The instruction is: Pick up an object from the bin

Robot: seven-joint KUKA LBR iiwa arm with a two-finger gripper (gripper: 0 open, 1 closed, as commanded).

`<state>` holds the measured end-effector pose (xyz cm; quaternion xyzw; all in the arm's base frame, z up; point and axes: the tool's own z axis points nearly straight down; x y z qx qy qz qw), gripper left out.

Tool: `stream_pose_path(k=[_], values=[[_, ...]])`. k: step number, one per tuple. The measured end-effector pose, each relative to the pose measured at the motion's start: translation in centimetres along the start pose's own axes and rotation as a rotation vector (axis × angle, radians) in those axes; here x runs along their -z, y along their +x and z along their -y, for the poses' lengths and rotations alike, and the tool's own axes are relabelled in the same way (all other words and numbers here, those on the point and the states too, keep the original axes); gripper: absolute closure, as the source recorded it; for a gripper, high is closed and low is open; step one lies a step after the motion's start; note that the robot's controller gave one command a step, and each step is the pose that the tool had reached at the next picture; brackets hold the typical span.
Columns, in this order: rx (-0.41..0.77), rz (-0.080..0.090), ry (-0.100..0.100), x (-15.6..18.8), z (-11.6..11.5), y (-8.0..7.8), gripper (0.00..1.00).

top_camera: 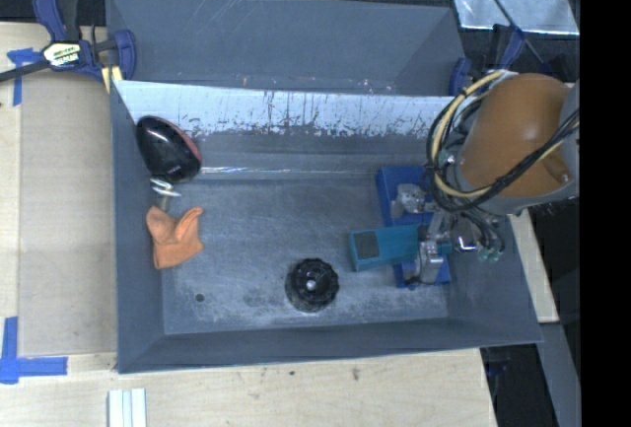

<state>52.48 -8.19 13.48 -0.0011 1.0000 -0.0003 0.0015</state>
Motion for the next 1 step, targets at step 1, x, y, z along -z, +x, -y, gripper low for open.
stream_pose_path(k=[1], values=[[0.000, 0.000, 0.000, 0.00, 0.00, 0.00, 0.00]])
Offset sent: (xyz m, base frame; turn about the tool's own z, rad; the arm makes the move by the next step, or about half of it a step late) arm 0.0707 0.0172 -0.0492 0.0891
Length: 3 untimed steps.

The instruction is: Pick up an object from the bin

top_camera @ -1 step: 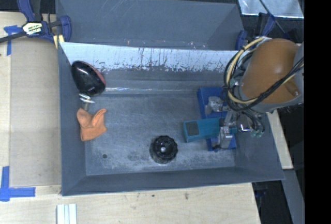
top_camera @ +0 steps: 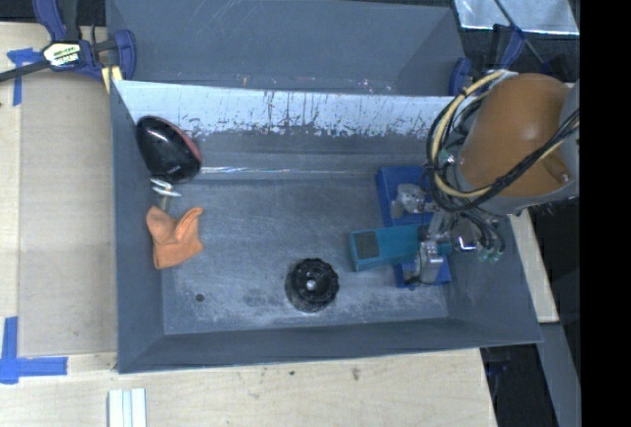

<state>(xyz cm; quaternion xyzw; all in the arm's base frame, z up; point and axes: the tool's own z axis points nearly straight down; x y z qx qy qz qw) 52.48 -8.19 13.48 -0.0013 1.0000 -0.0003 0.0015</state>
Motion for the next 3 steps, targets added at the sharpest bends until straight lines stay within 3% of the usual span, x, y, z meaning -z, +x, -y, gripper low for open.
stream_pose_path(k=[1, 2, 3], values=[[-0.060, -0.001, 0.001, -2.9, -0.9, -4.6, 0.00], [-0.046, 0.003, 0.000, -5.4, -1.6, -5.2, 0.00], [-0.081, -0.002, 0.000, -6.4, -2.6, -3.9, 0.00]])
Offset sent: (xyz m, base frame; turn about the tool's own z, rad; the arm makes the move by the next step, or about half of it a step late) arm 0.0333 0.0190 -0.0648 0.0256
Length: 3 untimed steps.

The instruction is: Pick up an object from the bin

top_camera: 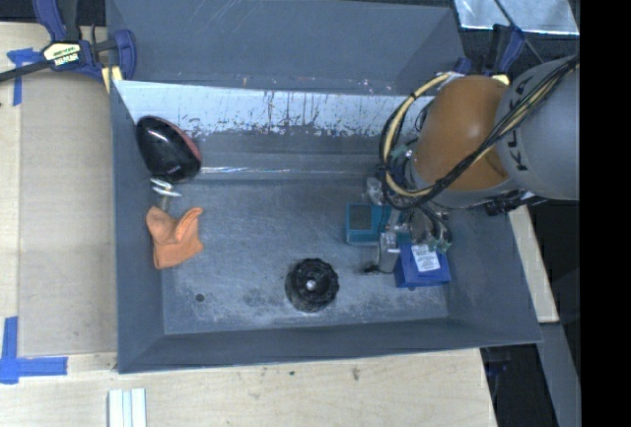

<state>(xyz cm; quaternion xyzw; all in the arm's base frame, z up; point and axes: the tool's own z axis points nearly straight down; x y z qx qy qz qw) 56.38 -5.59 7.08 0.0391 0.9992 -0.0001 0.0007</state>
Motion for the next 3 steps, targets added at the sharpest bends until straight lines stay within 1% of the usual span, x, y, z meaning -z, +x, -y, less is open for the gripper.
stream_pose_path(k=[1, 2, 3], values=[[0.051, 0.001, 0.000, 0.0, -0.6, 0.1, 0.00], [0.004, 0.006, -0.001, 0.0, -0.5, 2.1, 0.00], [0.034, 0.007, -0.004, 0.1, 1.2, 3.4, 0.00]])
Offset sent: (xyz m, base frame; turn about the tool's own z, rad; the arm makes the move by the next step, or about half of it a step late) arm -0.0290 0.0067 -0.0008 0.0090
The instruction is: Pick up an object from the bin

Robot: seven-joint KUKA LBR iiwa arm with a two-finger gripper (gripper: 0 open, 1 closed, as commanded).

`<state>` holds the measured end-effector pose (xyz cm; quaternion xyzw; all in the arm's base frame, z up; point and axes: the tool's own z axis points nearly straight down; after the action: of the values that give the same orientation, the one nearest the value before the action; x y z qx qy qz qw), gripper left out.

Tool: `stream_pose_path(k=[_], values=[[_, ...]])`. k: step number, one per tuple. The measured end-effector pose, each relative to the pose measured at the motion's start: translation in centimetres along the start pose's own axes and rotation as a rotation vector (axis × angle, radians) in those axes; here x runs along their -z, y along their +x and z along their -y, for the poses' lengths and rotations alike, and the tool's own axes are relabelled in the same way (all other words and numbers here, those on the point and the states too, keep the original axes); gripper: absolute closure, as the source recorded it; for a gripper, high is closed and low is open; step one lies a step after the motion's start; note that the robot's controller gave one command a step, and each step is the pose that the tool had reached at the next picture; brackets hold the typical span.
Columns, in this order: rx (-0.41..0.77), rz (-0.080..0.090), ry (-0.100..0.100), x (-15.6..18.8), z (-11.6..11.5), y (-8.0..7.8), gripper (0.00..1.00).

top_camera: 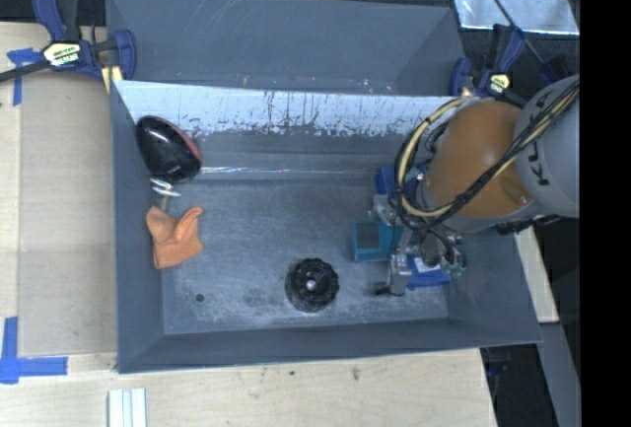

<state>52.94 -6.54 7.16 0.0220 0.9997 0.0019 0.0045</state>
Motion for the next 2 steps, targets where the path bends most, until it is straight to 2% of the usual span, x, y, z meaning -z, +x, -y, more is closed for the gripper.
stream_pose_path(k=[1, 2], values=[[0.038, -0.003, -0.001, 2.0, 2.7, 1.2, 0.00], [0.060, -0.001, -0.005, 3.2, 3.6, 0.9, 0.00]])
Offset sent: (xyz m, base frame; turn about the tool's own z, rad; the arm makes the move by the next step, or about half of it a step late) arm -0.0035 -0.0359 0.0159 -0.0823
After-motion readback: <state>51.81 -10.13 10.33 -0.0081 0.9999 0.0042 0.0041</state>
